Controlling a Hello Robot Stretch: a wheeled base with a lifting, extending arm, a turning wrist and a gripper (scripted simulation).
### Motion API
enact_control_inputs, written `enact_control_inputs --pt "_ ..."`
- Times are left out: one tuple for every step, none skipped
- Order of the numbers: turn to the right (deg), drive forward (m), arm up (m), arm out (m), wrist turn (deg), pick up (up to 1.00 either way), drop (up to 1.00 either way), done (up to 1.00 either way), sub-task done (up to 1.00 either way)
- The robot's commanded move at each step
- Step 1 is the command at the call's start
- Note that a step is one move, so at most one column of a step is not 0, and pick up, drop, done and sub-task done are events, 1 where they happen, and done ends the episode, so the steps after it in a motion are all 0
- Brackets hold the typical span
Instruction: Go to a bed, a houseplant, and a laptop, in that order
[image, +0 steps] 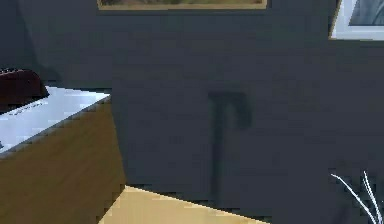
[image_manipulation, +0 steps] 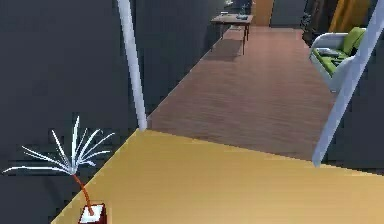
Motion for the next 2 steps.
enact_control_inputs --pt "45.0 0.00 0.00 0.00 0.0 0.00 0.00 0.00 0.00" --pt "0.0 0.00 0.00 0.00 0.0 0.00 0.00 0.00 1.00"
